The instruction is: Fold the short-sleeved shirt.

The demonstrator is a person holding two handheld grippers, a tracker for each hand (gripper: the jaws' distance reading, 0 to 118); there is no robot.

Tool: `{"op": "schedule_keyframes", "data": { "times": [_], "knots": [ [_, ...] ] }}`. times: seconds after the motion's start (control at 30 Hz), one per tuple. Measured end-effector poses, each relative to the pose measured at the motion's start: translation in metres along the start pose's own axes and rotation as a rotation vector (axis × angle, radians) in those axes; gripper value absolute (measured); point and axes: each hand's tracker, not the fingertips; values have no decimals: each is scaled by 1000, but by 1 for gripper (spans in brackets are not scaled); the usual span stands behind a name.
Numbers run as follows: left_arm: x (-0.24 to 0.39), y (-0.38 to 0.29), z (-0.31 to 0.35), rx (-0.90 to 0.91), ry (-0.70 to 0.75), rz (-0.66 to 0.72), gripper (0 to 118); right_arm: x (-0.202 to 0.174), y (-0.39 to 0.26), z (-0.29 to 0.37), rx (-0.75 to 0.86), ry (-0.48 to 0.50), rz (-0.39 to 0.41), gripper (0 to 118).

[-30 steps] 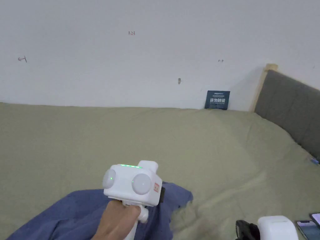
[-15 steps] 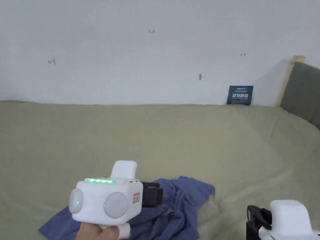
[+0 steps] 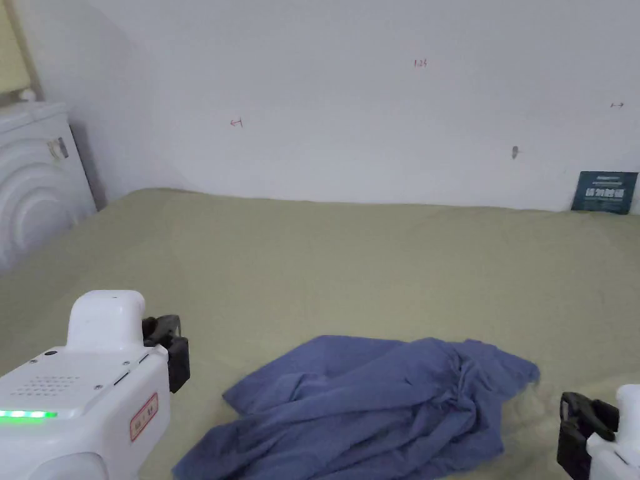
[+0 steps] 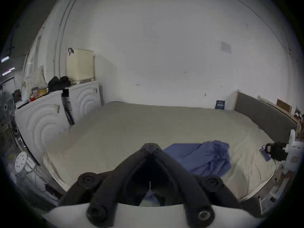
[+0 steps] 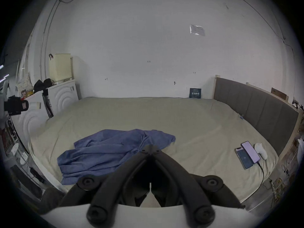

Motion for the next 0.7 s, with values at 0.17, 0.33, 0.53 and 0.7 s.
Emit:
{"op": "schedule_keyframes", "data": {
  "times": [0.17, 0.33, 0.53, 0.7],
  "knots": [
    [-18, -19, -22, -72, -4, 28, 0, -6, 0, -4, 2, 8, 9, 1],
    [-30, -55, -70, -250, -25, 15, 0, -11, 1, -14, -7, 18, 5, 1],
    [-48, -104, -149, -489, -63, 88, 1, -19, -9, -28, -53, 29, 37, 1],
    [-47, -131, -196, -625, -75, 82, 118, -18, -18, -47, -108, 19, 45, 1]
  ]
}}
